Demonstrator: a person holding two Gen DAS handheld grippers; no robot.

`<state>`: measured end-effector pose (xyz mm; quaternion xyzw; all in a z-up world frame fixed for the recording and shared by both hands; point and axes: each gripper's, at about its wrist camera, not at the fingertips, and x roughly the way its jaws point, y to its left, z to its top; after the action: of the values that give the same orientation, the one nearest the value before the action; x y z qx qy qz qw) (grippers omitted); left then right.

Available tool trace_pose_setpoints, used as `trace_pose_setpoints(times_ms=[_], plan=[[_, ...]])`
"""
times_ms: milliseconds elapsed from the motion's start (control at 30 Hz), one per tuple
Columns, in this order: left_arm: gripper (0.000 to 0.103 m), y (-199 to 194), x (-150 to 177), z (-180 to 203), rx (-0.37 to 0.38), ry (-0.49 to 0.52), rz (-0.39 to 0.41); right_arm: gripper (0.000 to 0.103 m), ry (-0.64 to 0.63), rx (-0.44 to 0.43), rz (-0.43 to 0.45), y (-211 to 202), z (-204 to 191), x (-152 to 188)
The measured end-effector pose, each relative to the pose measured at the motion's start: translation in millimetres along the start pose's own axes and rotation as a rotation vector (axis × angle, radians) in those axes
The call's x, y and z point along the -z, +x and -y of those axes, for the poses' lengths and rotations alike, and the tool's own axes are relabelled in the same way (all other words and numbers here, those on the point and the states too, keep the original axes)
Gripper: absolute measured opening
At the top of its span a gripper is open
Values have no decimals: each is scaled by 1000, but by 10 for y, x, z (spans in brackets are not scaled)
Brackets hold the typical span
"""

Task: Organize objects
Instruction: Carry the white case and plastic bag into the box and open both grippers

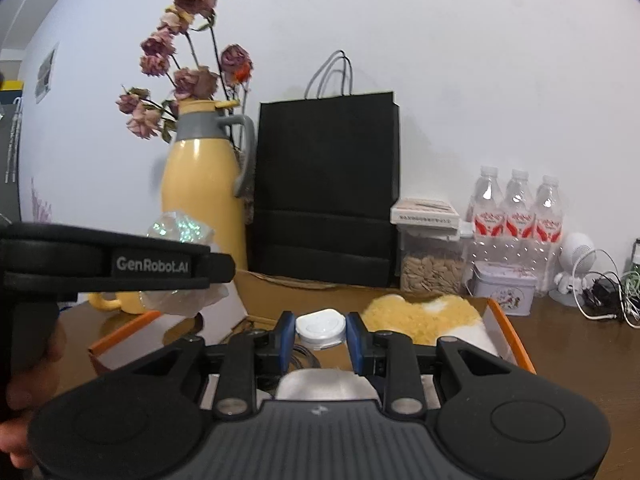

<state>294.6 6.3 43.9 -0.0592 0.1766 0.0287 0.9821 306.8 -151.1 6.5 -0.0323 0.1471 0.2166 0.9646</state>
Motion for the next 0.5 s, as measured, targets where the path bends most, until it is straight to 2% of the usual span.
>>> trace_pose_setpoints(times_ms=[167, 267, 300, 333, 367, 400, 467, 500], plan=[[42, 66, 90, 35, -29, 26, -27, 26, 4, 8, -26, 44, 40, 55], [48, 93, 117, 45, -43, 30, -50, 26, -2, 32, -60, 66, 43, 77], [54, 98, 126, 41, -45, 29, -55, 27, 1, 32, -71, 68, 50, 79], [67, 99, 133, 38, -44, 28, -59, 27, 6, 34, -81, 65, 58, 82], [77, 96, 133, 28, -43, 23, -57, 34, 8, 38, -86, 60, 62, 84], [100, 86, 128, 18, -40, 17, -48, 42, 10, 43, -90, 53, 66, 86], [103, 34, 126, 9, -38, 3, -10, 87, 15, 59, -81, 18, 64, 87], [103, 22, 116, 11, -34, 2, -7, 94, 11, 62, -72, -3, 56, 87]])
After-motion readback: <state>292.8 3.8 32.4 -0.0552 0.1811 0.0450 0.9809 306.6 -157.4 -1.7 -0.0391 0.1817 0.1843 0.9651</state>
